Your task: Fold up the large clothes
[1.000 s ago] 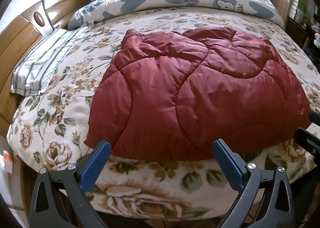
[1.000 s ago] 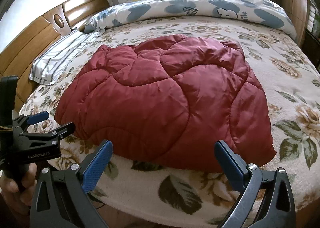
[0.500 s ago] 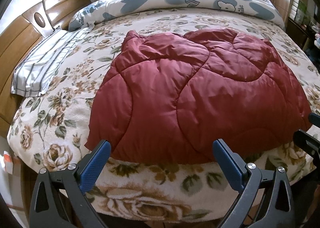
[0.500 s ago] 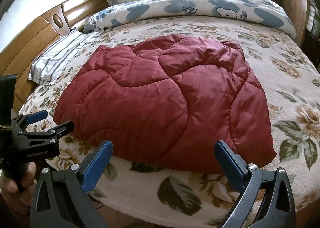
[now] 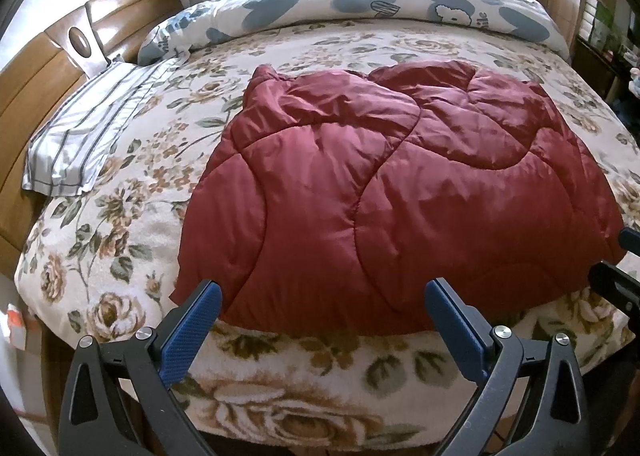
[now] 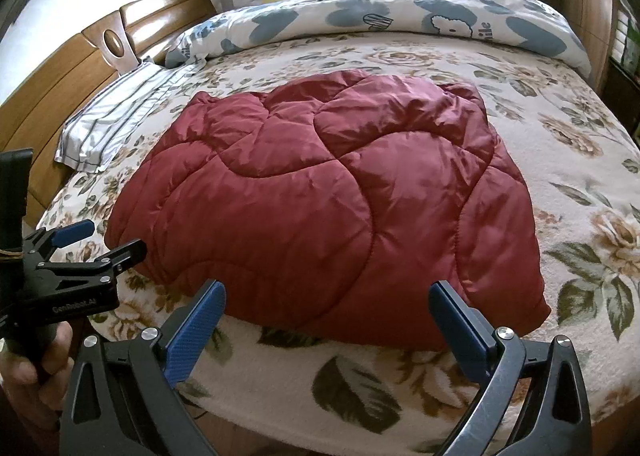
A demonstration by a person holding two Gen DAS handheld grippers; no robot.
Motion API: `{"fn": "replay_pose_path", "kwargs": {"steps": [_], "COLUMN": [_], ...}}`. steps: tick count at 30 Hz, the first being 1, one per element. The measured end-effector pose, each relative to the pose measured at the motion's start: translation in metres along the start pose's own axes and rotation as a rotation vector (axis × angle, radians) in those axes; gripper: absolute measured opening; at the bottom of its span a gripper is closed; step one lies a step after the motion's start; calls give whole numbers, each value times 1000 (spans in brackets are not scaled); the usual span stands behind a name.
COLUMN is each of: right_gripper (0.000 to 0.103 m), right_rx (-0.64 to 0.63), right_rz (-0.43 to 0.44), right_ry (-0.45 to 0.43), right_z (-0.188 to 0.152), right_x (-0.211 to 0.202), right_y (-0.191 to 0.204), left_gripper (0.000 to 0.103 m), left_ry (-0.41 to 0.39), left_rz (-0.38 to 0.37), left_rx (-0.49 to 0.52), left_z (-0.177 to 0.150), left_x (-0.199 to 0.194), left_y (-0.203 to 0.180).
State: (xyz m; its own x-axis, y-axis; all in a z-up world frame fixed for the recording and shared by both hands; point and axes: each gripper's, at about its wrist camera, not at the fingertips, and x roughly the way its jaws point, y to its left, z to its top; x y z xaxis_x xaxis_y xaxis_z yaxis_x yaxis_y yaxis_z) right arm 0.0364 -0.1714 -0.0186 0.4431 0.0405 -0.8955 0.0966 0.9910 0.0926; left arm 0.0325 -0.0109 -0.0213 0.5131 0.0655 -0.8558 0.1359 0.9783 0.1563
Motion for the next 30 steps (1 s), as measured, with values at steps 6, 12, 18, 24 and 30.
{"fn": "replay_pose_path", "kwargs": {"steps": [6, 12, 18, 24, 30], "right_gripper": [102, 102, 102, 102, 102], "right_rx": [2, 0, 3, 2, 2], "right_rz": [-2, -1, -1, -2, -1], "right_ry": [0, -2, -1, -3, -3], "right_z": [1, 1, 4, 4, 5], "right_x": [1, 0, 2, 1, 2], "right_y": [-2, -2, -5, -4, -6], "left_gripper": [102, 102, 102, 102, 102], "left_ry": [2, -1, -1, -1, -1], "left_rz": [-1, 1, 0, -1, -2], "left_rx": [-2, -2, -2, -1, -3], "left_z": [1, 1, 1, 2, 3], "left_x": [1, 1, 1, 1, 1], "left_y": [0, 0, 1, 1, 0]}}
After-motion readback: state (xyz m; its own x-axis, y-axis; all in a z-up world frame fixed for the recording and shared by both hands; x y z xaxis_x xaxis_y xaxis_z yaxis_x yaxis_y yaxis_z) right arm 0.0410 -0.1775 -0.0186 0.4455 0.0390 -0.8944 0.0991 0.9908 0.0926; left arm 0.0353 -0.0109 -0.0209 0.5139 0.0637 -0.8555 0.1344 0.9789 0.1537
